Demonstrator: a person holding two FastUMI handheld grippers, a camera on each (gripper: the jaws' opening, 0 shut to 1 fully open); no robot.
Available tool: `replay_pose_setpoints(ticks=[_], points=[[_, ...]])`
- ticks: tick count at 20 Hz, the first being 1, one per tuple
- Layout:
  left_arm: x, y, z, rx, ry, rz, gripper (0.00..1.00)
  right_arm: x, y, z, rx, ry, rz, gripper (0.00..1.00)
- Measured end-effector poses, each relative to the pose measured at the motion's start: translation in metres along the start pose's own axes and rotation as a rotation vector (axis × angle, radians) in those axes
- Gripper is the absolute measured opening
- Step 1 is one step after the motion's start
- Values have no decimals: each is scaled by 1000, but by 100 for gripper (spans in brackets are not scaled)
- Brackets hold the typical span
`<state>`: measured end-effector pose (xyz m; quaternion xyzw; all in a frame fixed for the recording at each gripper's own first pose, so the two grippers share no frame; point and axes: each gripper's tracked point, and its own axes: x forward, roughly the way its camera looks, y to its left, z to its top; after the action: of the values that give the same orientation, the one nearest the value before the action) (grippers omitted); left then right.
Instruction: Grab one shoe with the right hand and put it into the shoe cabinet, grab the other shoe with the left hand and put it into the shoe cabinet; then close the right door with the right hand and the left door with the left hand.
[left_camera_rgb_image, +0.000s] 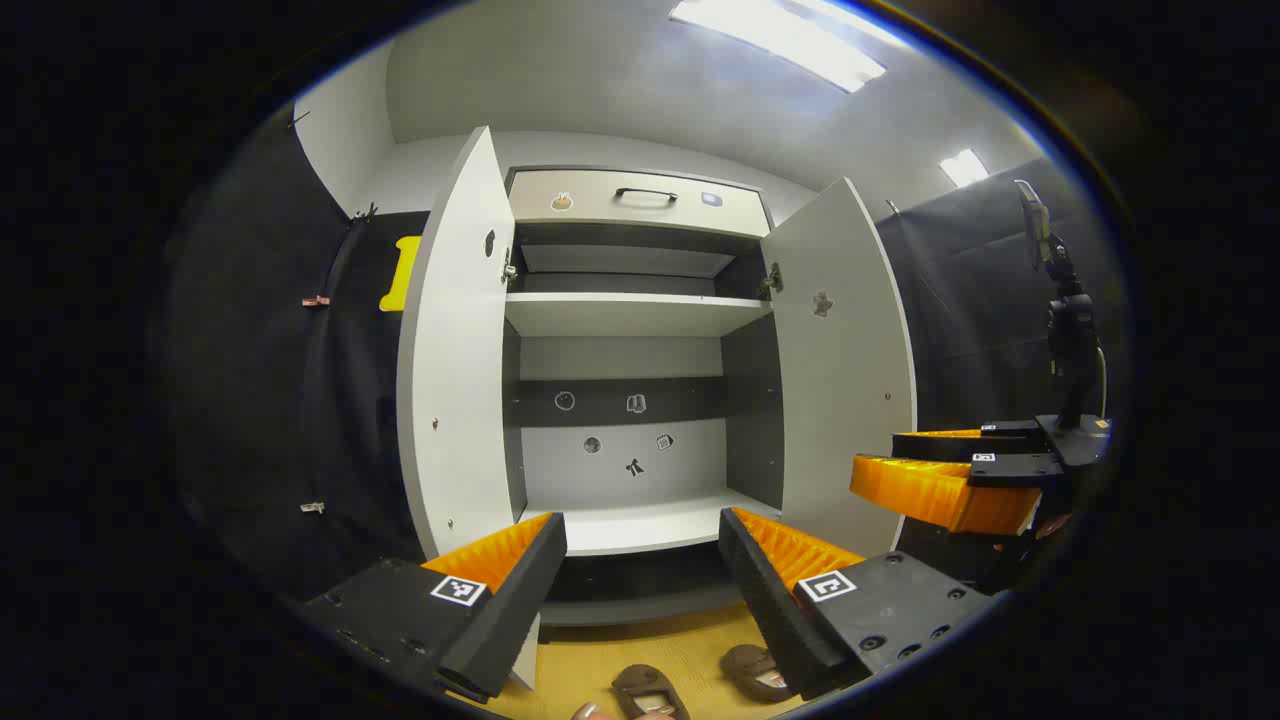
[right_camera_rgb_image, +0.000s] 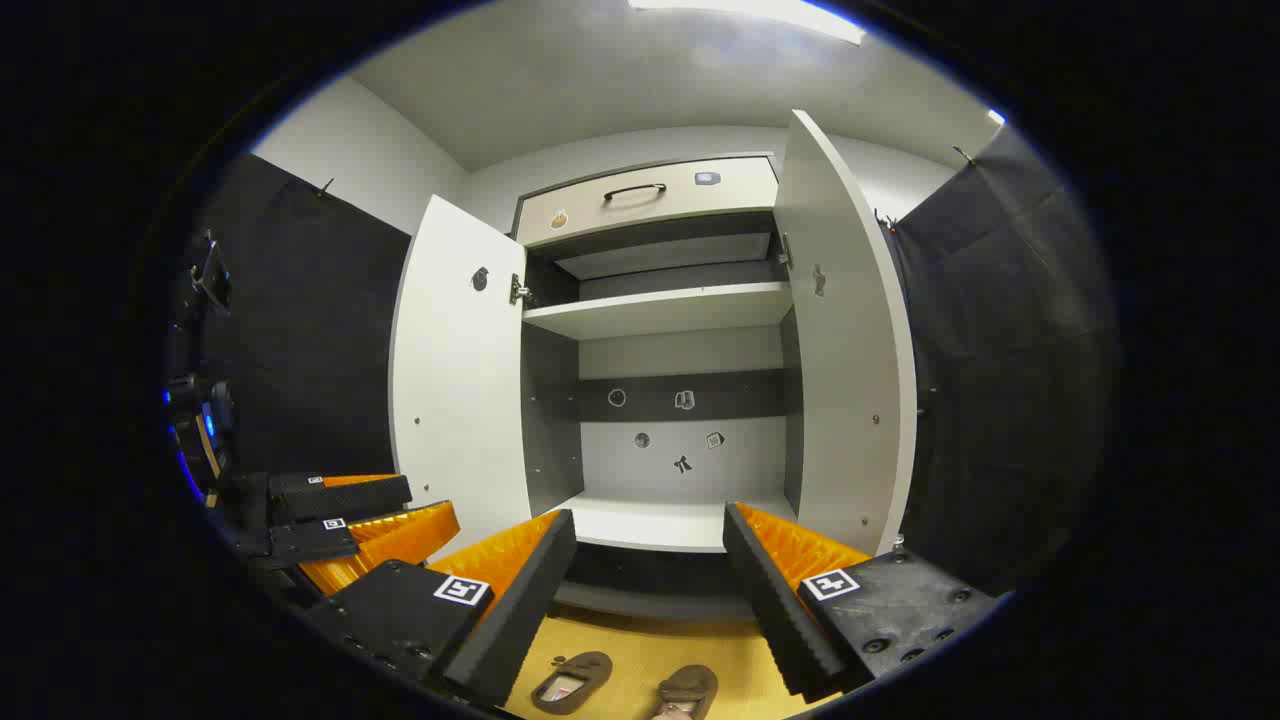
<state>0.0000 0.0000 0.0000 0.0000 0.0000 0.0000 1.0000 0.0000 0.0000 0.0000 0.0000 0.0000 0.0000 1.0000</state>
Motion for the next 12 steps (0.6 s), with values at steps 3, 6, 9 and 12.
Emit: replay_pose_setpoints(ticks=[3,6,9,12], points=[[-2,-2,-2,-4,5,-6,98,-4,2,0,24,5,2,97],[-6,-3,-4,-11,12,-12,98,-6,-1,0,12,4,-15,98],[-9,-1,-6,-2,15,-9,98,-9,3,-2,26,10,-17,98],[-10,-2,-7,-1,16,-16,97,-9,0,-5,33,17,-32,98]])
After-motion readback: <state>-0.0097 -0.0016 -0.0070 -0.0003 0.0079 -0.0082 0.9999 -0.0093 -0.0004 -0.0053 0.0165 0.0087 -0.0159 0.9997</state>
